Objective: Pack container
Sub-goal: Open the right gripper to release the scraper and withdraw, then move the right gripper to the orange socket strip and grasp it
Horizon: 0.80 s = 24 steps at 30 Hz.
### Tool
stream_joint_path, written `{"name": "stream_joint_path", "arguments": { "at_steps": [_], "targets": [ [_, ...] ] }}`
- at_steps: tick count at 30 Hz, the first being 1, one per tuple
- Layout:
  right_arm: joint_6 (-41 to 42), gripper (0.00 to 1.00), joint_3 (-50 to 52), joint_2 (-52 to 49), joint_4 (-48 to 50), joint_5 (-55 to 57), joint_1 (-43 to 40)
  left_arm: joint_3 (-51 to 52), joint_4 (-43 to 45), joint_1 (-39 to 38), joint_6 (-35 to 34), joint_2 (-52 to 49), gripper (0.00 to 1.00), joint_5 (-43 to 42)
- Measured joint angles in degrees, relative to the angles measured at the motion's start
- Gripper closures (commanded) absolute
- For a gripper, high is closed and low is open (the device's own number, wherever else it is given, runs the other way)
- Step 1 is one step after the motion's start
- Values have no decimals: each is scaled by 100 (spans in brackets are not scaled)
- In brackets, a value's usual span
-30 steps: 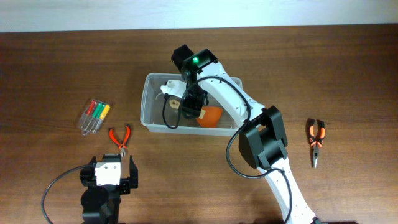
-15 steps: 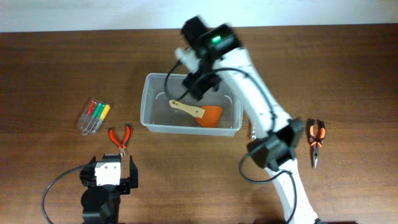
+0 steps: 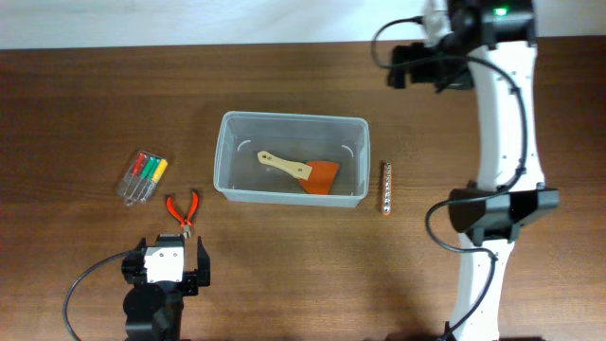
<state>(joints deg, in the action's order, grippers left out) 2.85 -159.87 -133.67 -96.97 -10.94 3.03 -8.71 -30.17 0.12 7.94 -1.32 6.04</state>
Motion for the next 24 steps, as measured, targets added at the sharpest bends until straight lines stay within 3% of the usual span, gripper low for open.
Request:
{"name": "stream_joint_path", "arguments": {
  "at_steps": [6, 16, 24],
  "targets": [
    [17, 1, 170, 2, 2, -13, -546, 0, 0, 0, 0, 0, 1, 0],
    [555, 1, 2100, 2, 240, 1274, -129, 0, 0, 0, 0, 0, 1, 0],
    [1003, 3, 3298, 2, 765, 1506, -35, 0, 0, 0, 0, 0, 1, 0]
  ]
}}
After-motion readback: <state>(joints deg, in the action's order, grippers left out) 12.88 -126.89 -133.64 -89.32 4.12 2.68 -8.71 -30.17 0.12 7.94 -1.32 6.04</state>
